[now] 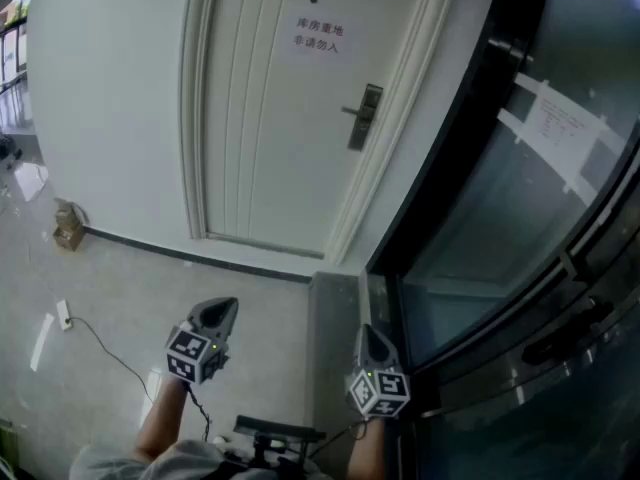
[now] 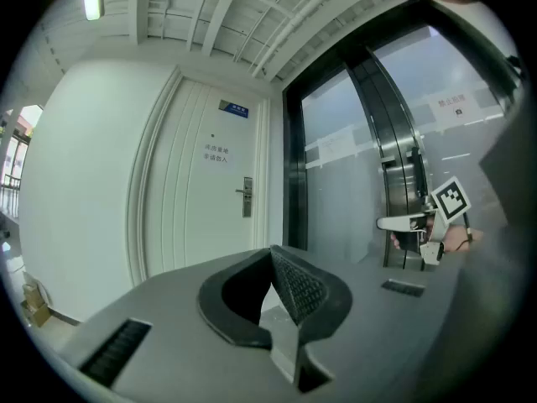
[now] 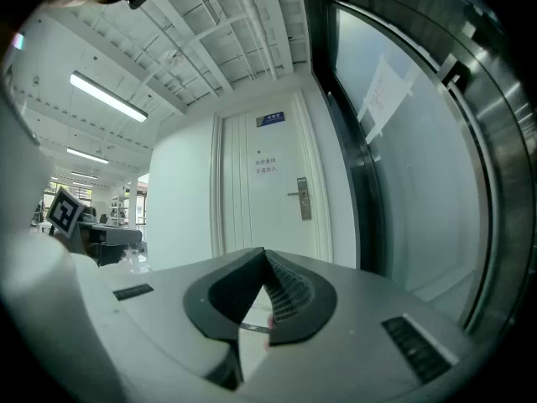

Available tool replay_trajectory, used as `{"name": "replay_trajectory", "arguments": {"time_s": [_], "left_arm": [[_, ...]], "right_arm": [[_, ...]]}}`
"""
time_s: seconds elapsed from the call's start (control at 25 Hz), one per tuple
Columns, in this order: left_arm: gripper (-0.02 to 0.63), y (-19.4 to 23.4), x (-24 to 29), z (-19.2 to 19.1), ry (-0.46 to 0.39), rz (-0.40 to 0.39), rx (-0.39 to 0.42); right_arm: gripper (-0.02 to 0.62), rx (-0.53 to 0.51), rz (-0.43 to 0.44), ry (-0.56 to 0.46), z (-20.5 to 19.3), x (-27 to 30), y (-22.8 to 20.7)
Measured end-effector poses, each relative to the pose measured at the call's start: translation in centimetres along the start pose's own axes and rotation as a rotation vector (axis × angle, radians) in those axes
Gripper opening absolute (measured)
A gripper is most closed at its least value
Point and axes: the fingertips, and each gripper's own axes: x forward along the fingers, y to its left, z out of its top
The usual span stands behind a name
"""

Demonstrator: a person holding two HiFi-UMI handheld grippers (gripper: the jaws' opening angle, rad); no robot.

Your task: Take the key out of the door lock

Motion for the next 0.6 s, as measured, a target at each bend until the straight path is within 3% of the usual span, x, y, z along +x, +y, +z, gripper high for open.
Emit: {"name": "replay_trajectory", "arguments": {"time_s": [0.28,0.6], "left_arm": [[-0.008,-0.6,0.8,0.3,0.002,0.008,0.004],[-0.008,-2.2,2.3,0.3,-0.005,0.052,-0.001]], "right_arm": [[0.003,0.019,-0.015,-0.036,0.7,-0.1,-1.2],[0.002,0.001,0.028,-0.030,0.7,0.0,-3.6]]}}
